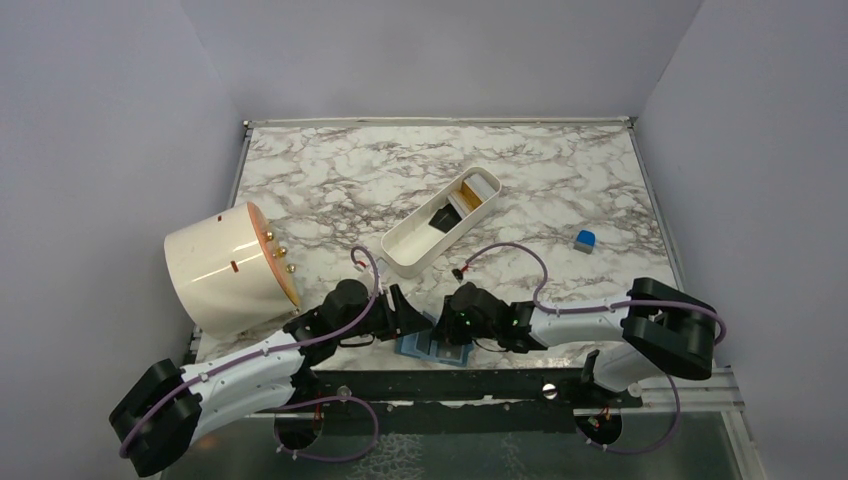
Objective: Put the credit cards into the card holder
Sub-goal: Turn over the card holder at the center of the board.
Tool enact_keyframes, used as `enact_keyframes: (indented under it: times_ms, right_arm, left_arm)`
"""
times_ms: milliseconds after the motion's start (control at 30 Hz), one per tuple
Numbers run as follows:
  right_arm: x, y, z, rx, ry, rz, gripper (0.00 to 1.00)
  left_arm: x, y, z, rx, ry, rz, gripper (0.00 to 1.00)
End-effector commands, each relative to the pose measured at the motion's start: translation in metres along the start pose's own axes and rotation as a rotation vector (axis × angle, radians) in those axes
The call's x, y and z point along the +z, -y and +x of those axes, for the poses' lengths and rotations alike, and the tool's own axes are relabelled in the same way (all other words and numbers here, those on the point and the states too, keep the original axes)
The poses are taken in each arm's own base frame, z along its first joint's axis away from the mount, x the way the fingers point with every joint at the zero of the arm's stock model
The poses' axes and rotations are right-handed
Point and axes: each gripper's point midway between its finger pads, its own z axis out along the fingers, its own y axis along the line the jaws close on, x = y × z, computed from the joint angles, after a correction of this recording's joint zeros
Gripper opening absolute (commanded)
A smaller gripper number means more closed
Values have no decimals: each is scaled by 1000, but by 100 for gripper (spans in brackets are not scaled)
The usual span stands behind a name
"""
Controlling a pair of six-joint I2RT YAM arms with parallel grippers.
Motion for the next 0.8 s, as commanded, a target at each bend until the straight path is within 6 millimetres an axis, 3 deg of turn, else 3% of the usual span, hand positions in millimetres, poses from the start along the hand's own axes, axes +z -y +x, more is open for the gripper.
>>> enact_keyframes:
  times_ms: [0, 333, 600, 767]
  right_arm:
    - [-7, 0, -15, -65, 70, 17, 13]
    - [-35, 6, -34, -65, 151, 63, 19]
    - [-100, 21, -81, -96, 353, 163, 22]
    - [-139, 5, -122, -190, 506, 164, 25]
  left_arm:
    - [-2, 24, 4, -8, -32, 99, 55]
    - [1, 30, 8, -14, -38, 115, 56]
    - [12, 38, 20, 4, -74, 117, 56]
    - [18, 34, 25, 46, -91, 96, 56]
